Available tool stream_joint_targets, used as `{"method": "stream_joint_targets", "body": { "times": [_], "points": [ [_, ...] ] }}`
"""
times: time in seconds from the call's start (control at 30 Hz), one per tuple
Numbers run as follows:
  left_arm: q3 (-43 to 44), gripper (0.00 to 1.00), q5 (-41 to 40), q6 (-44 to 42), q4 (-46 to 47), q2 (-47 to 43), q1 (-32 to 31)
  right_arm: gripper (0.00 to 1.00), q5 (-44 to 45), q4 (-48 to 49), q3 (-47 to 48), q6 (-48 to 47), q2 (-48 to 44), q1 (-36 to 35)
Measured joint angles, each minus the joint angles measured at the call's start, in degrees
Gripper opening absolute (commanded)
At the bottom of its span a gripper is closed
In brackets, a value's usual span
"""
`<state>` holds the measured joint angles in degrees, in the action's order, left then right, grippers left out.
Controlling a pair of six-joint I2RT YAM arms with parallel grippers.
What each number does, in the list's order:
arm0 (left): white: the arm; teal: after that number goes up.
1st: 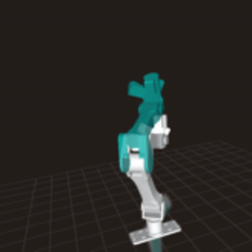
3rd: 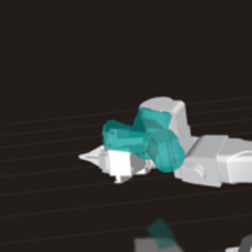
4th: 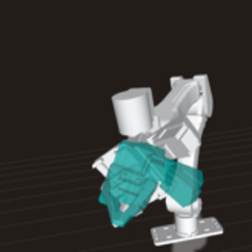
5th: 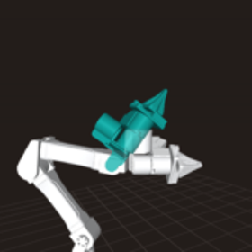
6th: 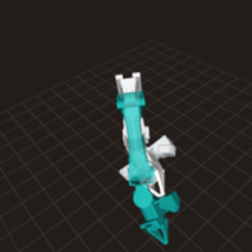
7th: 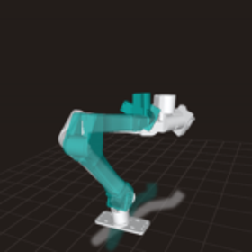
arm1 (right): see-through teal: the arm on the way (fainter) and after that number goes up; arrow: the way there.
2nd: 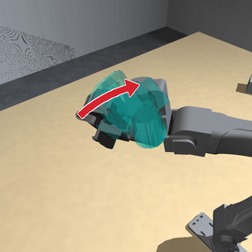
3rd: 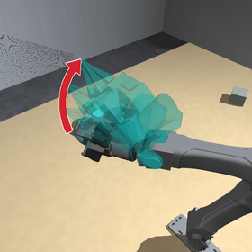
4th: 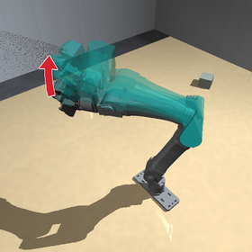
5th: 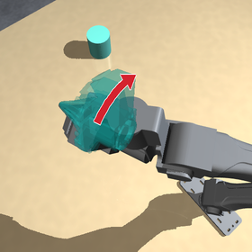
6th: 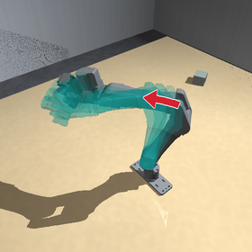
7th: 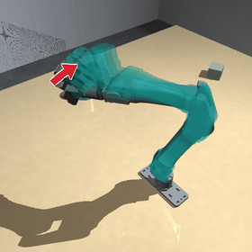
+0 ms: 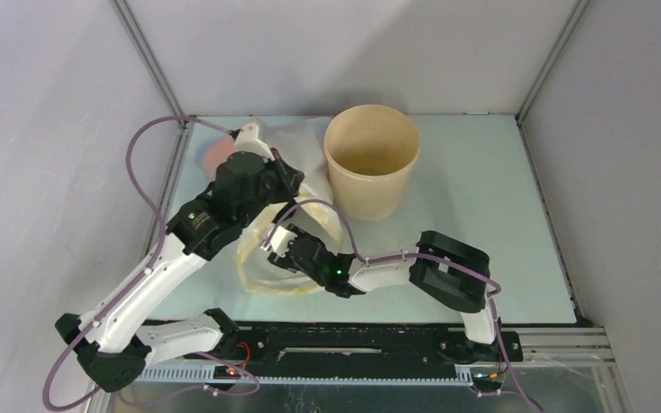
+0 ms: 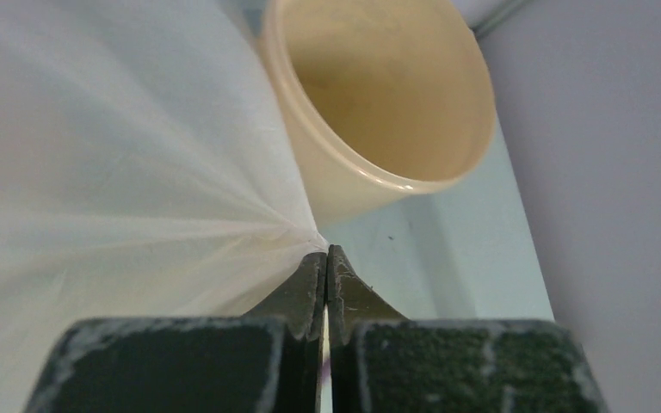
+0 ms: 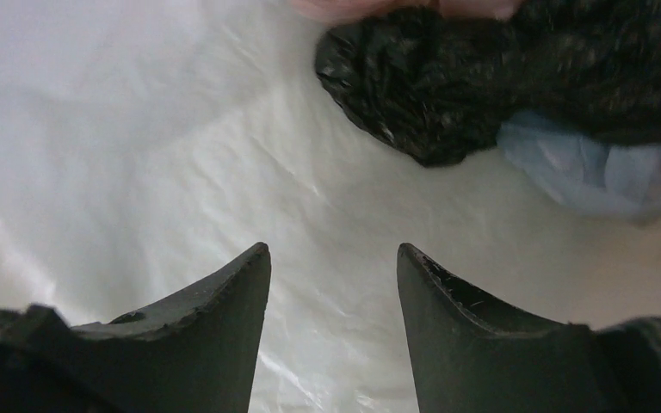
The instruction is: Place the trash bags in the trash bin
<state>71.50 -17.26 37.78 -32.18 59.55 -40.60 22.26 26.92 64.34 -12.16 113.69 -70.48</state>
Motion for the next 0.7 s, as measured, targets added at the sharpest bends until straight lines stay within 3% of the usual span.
{"method": "stream_joint_targets", "body": {
  "times": [0.33,0.5,0.7],
  "points": [
    [4.81,0.00,-0.85,0.76,-0.33,4.90,-7.34,0.66,0.24,3.43,-16.72,8.81,-8.76,5.49],
    [4.90,0.01,-2.29,0.74,-1.60,4.61,-7.41,0.67,-2.43,8.02,-17.46,14.25,-10.51,6.08],
    [4.72,0.02,-4.26,0.07,-5.51,1.22,-7.41,0.80,-5.18,14.38,-17.57,21.53,-10.38,6.80]
  ]
}}
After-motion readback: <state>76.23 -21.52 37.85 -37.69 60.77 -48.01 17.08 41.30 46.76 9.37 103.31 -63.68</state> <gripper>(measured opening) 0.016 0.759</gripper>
